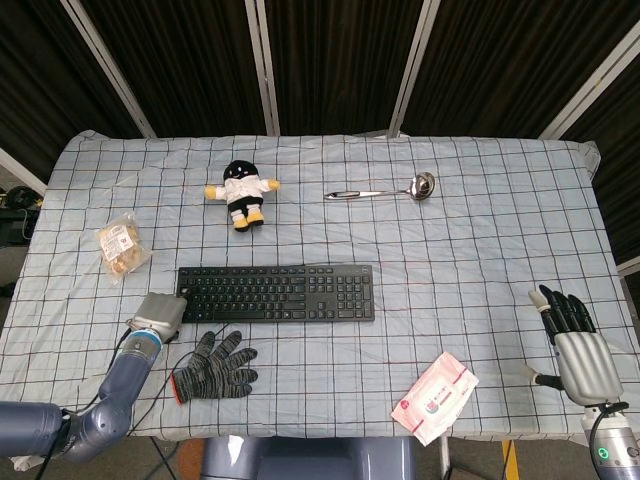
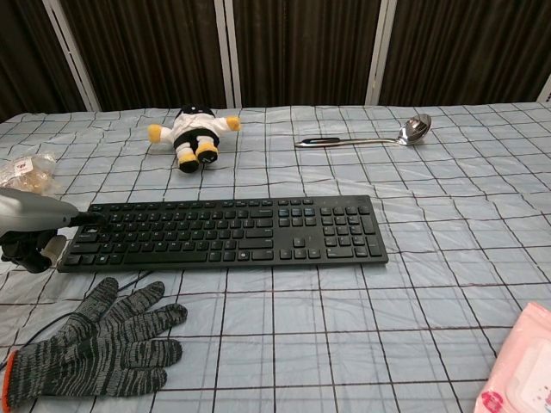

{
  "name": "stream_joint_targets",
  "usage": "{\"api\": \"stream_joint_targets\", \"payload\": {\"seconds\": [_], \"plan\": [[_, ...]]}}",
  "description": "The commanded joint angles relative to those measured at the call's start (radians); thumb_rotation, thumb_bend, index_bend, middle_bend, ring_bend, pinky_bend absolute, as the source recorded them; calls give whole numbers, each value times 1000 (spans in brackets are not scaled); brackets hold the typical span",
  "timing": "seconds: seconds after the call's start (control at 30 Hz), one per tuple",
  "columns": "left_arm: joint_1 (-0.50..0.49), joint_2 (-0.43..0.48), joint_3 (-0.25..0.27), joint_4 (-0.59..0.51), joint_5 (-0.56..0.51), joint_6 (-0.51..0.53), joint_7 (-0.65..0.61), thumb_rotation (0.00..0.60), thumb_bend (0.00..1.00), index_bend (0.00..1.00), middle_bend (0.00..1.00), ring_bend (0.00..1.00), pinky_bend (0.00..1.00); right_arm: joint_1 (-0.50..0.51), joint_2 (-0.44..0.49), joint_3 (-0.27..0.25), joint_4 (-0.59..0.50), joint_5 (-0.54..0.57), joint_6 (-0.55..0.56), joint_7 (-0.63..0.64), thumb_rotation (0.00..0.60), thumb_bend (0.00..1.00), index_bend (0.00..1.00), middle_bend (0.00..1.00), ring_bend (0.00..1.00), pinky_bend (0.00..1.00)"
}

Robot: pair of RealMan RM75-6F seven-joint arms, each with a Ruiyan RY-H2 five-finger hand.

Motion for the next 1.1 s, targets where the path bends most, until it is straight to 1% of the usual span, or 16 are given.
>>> {"api": "stream_joint_targets", "payload": {"seconds": [0.03,0.37,0.53,0.6,0.67,0.73,0.77,0.8,0.83,0.87,0.9,0.93,0.97,1.0,1.03,1.1], "plan": [[-10,-8,9,8,-10,-8,-10,600,932,0,848,730,528,0,-1,-1,1,-3,2,-1,600,68,0,0,0,0],[-25,-12,44,13,0,-9,-44,600,931,0,848,729,528,0,-1,0,1,-2,2,3,600,67,0,0,0,0],[-23,21,35,-25,38,10,-86,600,933,0,842,719,522,0,0,0,2,1,1,5,600,68,0,0,0,0],[-23,51,36,-60,74,34,-92,600,931,0,829,704,512,1,3,-2,1,4,-5,5,600,68,0,0,0,0],[-15,77,44,-95,133,72,-99,600,924,0,799,669,495,2,6,-3,-1,8,-12,2,600,68,0,0,0,0],[10,110,56,-141,224,127,-122,600,903,0,721,588,460,2,8,-3,-3,10,-15,-1,600,68,0,0,0,0],[28,129,65,-165,273,158,-137,600,873,0,642,512,429,2,8,-3,-3,10,-14,-2,600,67,0,0,0,0],[59,156,82,-196,345,205,-163,600,828,0,541,423,394,2,8,-3,-4,11,-15,-3,600,67,0,0,0,0],[91,177,101,-218,415,250,-187,600,764,0,416,329,348,2,8,-4,-5,12,-16,-5,600,68,0,0,0,0],[123,194,125,-231,485,288,-207,600,715,0,322,269,310,2,8,-4,-5,12,-17,-7,600,67,0,0,0,0],[151,205,145,-234,547,319,-228,600,631,0,179,178,246,2,8,-4,-5,13,-18,-9,600,68,0,0,0,0],[181,214,162,-232,606,350,-252,600,540,0,71,95,181,3,8,-4,-6,13,-18,-12,600,68,0,0,0,0],[221,223,186,-227,679,388,-286,600,477,0,27,53,142,3,8,-5,-7,12,-18,-15,600,68,0,0,0,0],[241,228,198,-223,711,404,-303,600,381,0,1,12,90,3,8,-5,-7,12,-19,-17,600,68,0,0,0,0],[260,233,209,-217,740,420,-320,600,291,0,0,0,46,3,8,-5,-8,11,-19,-18,600,68,0,0,0,0],[315,244,236,-192,819,467,-369,600,171,0,0,0,5,3,8,-6,-6,8,-17,-24,600,68,0,0,0,0]]}}
